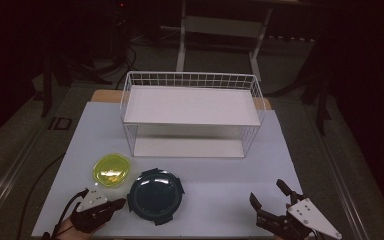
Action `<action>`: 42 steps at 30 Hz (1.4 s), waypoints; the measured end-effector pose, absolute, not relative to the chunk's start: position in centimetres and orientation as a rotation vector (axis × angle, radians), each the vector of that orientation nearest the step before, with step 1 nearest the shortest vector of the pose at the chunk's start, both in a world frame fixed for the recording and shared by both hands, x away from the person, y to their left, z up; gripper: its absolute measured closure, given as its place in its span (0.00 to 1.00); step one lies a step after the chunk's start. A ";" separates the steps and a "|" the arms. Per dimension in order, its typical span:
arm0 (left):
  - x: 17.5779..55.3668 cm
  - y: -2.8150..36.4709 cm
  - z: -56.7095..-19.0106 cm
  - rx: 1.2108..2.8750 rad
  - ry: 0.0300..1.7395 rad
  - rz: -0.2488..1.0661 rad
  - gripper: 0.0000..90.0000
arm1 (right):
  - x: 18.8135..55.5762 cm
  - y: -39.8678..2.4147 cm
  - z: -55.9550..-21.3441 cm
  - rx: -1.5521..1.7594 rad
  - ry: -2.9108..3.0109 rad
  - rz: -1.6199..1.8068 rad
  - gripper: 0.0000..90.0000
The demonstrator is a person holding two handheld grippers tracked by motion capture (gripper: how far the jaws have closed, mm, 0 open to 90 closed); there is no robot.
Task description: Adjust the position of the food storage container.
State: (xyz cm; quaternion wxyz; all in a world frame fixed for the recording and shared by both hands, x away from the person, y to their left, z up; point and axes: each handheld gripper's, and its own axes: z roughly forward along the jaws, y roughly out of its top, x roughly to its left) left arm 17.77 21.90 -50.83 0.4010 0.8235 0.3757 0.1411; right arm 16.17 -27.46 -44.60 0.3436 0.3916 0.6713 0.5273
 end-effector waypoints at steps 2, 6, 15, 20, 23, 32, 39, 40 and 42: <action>17.8 21.5 -50.9 2.095 0.945 0.374 0.99 | 16.2 -27.4 -44.6 1.017 1.745 1.369 0.12; 18.1 21.5 -50.9 2.100 0.954 0.380 0.99 | 16.1 -27.3 -44.6 1.013 1.742 1.368 0.12; 19.2 20.8 -50.7 2.096 0.952 0.372 0.99 | 16.2 -27.3 -44.6 1.015 1.747 1.367 0.12; 19.9 20.2 -50.3 2.085 0.948 0.372 0.99 | 16.2 -27.4 -44.6 1.017 1.747 1.369 0.12; 20.2 20.2 -50.4 2.075 0.952 0.360 0.99 | 16.2 -27.3 -44.7 1.014 1.752 1.371 0.12; 21.0 18.6 -50.3 2.100 0.924 0.346 0.99 | 16.3 -27.1 -44.7 1.015 1.761 1.372 0.12; 21.6 17.1 -50.2 2.114 0.900 0.338 0.99 | 16.3 -27.2 -44.7 1.015 1.763 1.374 0.12; 21.6 16.9 -50.2 2.117 0.899 0.340 0.99 | 16.3 -27.2 -44.7 1.013 1.763 1.374 0.12; 21.7 16.7 -50.2 2.123 0.889 0.344 0.99 | 16.3 -27.1 -44.7 1.011 1.763 1.374 0.12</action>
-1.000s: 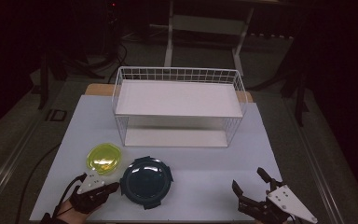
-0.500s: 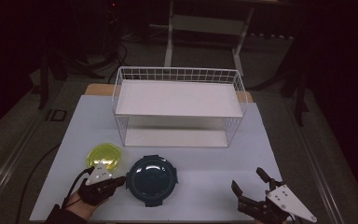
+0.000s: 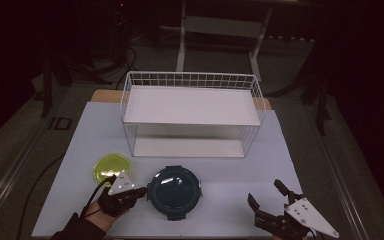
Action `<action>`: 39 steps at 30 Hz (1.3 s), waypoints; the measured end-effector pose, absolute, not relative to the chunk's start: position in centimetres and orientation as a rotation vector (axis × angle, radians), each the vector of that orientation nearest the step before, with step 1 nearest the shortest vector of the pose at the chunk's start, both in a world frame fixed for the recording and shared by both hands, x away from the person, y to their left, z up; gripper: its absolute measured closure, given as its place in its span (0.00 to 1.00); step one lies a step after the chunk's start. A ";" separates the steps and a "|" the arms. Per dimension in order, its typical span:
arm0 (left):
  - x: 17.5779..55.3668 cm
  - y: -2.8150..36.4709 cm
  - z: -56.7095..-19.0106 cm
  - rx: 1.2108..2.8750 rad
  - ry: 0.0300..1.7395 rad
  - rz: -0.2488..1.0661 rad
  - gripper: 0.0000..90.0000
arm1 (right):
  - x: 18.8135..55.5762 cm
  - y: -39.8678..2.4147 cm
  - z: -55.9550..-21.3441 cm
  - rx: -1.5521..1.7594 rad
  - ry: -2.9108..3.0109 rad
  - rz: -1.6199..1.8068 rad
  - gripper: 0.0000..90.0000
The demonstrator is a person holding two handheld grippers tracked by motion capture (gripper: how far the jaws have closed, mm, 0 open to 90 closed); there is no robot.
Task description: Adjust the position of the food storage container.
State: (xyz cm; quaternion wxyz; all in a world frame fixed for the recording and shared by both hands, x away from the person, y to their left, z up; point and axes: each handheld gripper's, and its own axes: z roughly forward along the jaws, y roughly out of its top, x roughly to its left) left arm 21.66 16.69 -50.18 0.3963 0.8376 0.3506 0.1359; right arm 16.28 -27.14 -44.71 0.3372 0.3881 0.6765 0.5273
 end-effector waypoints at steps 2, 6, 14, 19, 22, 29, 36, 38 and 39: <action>21.9 16.2 -50.2 2.124 0.885 0.340 0.99 | 16.3 -27.1 -44.7 1.011 1.765 1.376 0.12; 22.2 15.6 -50.2 2.123 0.879 0.333 0.99 | 16.3 -27.1 -44.7 1.010 1.767 1.374 0.12; 22.7 14.5 -50.1 2.124 0.876 0.317 0.99 | 16.3 -27.1 -44.7 1.004 1.769 1.369 0.12; 22.8 13.7 -50.1 2.135 0.864 0.321 0.99 | 16.3 -27.1 -44.7 1.006 1.761 1.371 0.12; 22.8 13.5 -50.0 2.136 0.866 0.317 0.99 | 16.3 -27.1 -44.7 1.003 1.763 1.369 0.12; 22.7 12.1 -50.0 2.150 0.834 0.302 0.99 | 16.3 -27.1 -44.7 1.004 1.763 1.373 0.12; 22.8 11.0 -50.0 2.153 0.807 0.280 0.99 | 16.2 -27.1 -44.7 1.002 1.766 1.376 0.12; 22.8 10.6 -50.0 2.156 0.798 0.276 0.99 | 16.2 -27.1 -44.7 1.003 1.766 1.377 0.12; 22.8 10.3 -50.1 2.155 0.791 0.269 0.99 | 16.2 -27.1 -44.7 1.002 1.768 1.378 0.12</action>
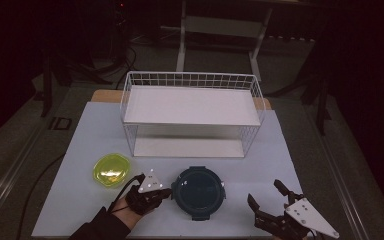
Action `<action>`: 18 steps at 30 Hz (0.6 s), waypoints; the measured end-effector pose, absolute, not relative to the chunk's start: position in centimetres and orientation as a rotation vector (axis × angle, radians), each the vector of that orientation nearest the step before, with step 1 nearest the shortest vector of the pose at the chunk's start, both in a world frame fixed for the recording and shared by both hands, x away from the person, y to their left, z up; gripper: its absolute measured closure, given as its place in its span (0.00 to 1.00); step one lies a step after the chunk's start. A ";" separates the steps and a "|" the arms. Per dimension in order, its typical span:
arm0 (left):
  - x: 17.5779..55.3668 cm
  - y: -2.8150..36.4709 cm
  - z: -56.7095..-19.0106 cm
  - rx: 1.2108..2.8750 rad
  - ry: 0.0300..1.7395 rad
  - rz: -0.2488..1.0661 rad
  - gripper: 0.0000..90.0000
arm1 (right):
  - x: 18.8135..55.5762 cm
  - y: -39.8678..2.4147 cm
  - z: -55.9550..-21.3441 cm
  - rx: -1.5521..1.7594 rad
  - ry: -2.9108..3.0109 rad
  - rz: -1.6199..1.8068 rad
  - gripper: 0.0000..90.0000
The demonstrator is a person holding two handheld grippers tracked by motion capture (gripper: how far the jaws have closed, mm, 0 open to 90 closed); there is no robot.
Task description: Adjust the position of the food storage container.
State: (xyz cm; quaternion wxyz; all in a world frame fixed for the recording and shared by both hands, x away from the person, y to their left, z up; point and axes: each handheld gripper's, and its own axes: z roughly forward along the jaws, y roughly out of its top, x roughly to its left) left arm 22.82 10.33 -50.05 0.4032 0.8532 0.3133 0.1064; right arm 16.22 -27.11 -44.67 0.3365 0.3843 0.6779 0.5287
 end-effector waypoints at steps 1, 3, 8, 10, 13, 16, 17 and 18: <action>22.8 10.3 -50.1 2.155 0.791 0.269 0.99 | 16.2 -27.1 -44.7 1.000 1.768 1.378 0.12; 22.9 9.9 -50.0 2.162 0.779 0.272 0.99 | 16.2 -27.1 -44.6 0.998 1.770 1.377 0.12; 23.1 9.2 -50.0 2.166 0.770 0.269 0.99 | 16.1 -27.0 -44.7 0.999 1.773 1.377 0.12; 23.2 8.9 -50.0 2.166 0.764 0.264 0.99 | 16.2 -27.0 -44.7 1.000 1.774 1.377 0.12; 23.3 8.6 -50.0 2.169 0.758 0.263 0.99 | 16.1 -27.0 -44.7 1.001 1.773 1.379 0.12; 23.4 8.4 -50.0 2.169 0.752 0.265 0.99 | 16.1 -27.0 -44.7 1.001 1.773 1.382 0.12; 23.5 8.1 -50.1 2.168 0.750 0.264 0.99 | 16.1 -27.0 -44.7 1.002 1.775 1.381 0.12; 23.5 8.1 -50.1 2.168 0.750 0.264 0.99 | 16.1 -27.0 -44.7 1.002 1.776 1.382 0.12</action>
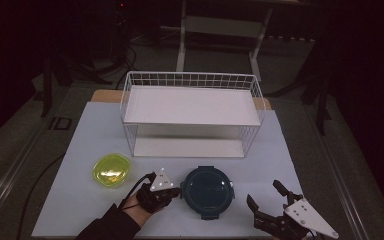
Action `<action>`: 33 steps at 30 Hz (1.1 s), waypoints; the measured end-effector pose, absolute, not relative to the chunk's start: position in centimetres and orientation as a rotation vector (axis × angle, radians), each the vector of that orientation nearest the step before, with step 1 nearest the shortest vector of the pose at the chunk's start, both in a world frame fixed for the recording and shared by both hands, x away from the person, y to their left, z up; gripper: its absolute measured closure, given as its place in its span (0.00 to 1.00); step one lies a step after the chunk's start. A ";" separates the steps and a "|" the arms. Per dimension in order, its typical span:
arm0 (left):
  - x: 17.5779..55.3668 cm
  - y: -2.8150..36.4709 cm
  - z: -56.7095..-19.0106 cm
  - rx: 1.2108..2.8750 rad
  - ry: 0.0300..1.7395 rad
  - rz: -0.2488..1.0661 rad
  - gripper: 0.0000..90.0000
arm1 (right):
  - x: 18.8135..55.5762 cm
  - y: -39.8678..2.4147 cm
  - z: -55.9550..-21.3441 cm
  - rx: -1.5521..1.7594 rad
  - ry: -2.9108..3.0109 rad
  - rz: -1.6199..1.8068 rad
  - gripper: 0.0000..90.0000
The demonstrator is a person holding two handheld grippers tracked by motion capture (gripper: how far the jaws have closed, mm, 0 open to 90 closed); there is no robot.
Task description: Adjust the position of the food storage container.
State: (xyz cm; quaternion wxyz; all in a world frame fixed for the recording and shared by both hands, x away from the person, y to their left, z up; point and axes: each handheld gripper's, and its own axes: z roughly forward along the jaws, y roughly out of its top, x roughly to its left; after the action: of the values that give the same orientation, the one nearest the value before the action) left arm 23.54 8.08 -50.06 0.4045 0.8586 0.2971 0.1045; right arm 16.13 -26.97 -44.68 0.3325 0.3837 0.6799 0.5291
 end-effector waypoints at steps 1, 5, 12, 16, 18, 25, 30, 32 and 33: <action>23.6 7.9 -50.0 2.172 0.746 0.268 0.99 | 16.1 -27.0 -44.7 1.003 1.776 1.385 0.12; 23.8 7.7 -50.0 2.169 0.749 0.265 0.99 | 16.1 -26.9 -44.7 1.002 1.779 1.386 0.12; 23.9 7.6 -50.1 2.169 0.738 0.251 0.99 | 16.2 -26.9 -44.7 1.001 1.781 1.388 0.12; 23.7 8.1 -49.8 2.164 0.741 0.253 0.92 | 16.2 -27.0 -44.7 1.003 1.777 1.394 0.12; 23.6 8.5 -49.5 2.153 0.752 0.255 0.82 | 16.2 -27.0 -44.7 0.998 1.776 1.397 0.12; 22.5 10.0 -47.9 2.055 0.755 0.169 0.28 | 16.3 -26.7 -44.8 0.976 1.799 1.393 0.12; 22.0 10.0 -47.5 2.022 0.726 0.135 0.10 | 16.3 -26.4 -44.9 0.938 1.820 1.403 0.12; 21.8 10.0 -47.3 2.014 0.719 0.133 0.05 | 16.2 -26.1 -44.8 0.914 1.820 1.402 0.12; 21.8 10.0 -47.3 2.006 0.718 0.126 0.05 | 16.2 -26.1 -44.8 0.914 1.820 1.402 0.12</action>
State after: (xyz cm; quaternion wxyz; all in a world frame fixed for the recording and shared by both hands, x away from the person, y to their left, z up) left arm 21.78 10.02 -47.25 0.4827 0.8231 0.2947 0.0516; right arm 16.21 -26.10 -44.85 0.3282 0.3492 0.6953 0.5356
